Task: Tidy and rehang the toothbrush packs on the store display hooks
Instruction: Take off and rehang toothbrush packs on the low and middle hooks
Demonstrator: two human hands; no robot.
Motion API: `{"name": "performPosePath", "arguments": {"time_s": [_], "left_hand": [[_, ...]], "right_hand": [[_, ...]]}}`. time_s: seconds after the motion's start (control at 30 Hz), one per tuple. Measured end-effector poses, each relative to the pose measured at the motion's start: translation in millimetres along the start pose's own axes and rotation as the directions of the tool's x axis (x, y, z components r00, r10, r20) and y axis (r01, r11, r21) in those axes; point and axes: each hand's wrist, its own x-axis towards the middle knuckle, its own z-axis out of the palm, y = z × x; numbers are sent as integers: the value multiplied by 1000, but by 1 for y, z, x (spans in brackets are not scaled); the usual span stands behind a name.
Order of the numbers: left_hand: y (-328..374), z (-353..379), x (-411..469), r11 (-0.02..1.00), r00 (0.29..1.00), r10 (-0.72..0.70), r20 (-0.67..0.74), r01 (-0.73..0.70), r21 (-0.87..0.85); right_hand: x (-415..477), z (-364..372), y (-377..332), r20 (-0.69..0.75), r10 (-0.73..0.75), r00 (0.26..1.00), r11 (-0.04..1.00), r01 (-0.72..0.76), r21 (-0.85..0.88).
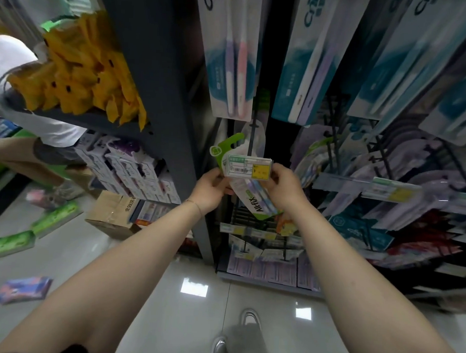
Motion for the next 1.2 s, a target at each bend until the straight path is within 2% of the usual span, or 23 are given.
{"name": "performPosePath", "arguments": {"time_s": [0.2, 0.3, 0.37, 0.5, 0.67, 0.83, 1.2], "left_hand": [[-2, -1, 0, 1000, 999, 11, -31, -11, 12], [-4, -3, -1, 999, 998, 30, -49, -29, 26], [-8, -6, -4, 998, 997, 41, -71, -37, 54], [-18, -19, -14, 976, 990, 36, -139, -5, 216], [-19, -32, -25, 949, 984, 109, -139, -61, 309], [-17, -41, -31, 928, 980, 164, -113, -115, 354], [-6, -47, -49, 797, 940, 313, -135, -183, 576]], "right_hand": [[7, 1, 4, 29, -31, 999, 999, 31, -9], [12, 2, 7, 37, -18, 999, 999, 16, 46], [17, 1, 5, -4, -6, 1000, 993, 7, 121], [38, 1, -12, -147, 41, 988, 974, -7, 227], [61, 10, -23, -158, 16, 987, 965, 26, 262], [67, 15, -32, -176, 1, 984, 917, 69, 394], [44, 7, -25, -189, -130, 973, 950, 177, 259]]}}
